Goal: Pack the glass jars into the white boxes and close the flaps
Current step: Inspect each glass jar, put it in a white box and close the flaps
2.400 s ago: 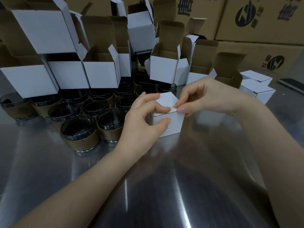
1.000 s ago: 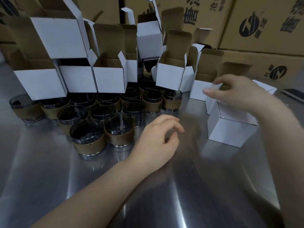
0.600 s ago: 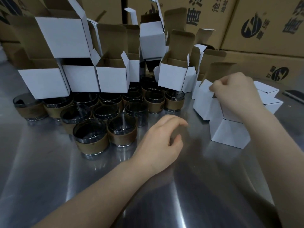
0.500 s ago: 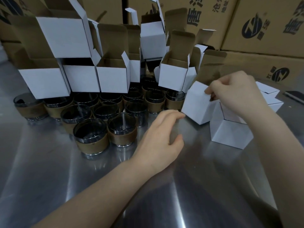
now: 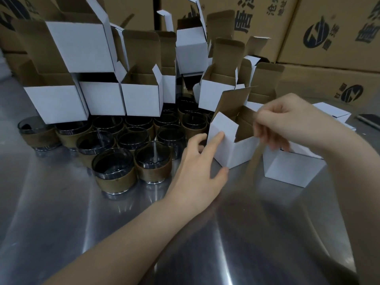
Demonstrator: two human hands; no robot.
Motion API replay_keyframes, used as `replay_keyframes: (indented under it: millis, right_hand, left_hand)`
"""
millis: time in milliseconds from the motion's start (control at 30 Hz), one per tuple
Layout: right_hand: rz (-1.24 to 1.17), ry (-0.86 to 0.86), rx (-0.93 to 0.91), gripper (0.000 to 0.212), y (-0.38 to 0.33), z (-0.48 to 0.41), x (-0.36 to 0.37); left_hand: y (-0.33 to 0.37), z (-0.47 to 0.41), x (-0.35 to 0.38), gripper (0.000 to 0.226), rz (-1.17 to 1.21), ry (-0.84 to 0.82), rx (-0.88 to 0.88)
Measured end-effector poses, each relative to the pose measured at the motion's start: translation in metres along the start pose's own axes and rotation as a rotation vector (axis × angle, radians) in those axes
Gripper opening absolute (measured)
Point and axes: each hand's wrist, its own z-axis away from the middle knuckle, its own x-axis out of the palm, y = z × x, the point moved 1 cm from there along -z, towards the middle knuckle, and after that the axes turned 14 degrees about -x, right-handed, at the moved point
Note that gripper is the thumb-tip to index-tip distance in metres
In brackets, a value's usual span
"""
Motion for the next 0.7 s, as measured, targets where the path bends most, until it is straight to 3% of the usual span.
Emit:
replay_keyframes:
  millis: [100, 300, 533, 700]
  right_hand:
    - [0.087, -0.096, 0.142, 0.035, 0.010, 0.001, -0.003]
    - [0.246, 0.058, 0.186, 0.034, 0.027, -0.006, -0.007]
    - [0.279, 0.281, 0.109, 0.034, 0.057, -0.011, 0.002]
    - [0.326, 0.700, -0.176, 0.036, 0.039, -0.008, 0.001]
  left_hand:
    - [0.002, 0.000, 0.000, 0.066, -0.050, -0.044, -0.002]
    - [0.002, 0.000, 0.001, 0.066, -0.104, -0.094, 0.012]
    - [0.002, 0.000, 0.002, 0.059, -0.109, -0.056, 0.037]
    - [0.004, 0.002, -0.001, 0.037, -0.118, 0.016, 0.080]
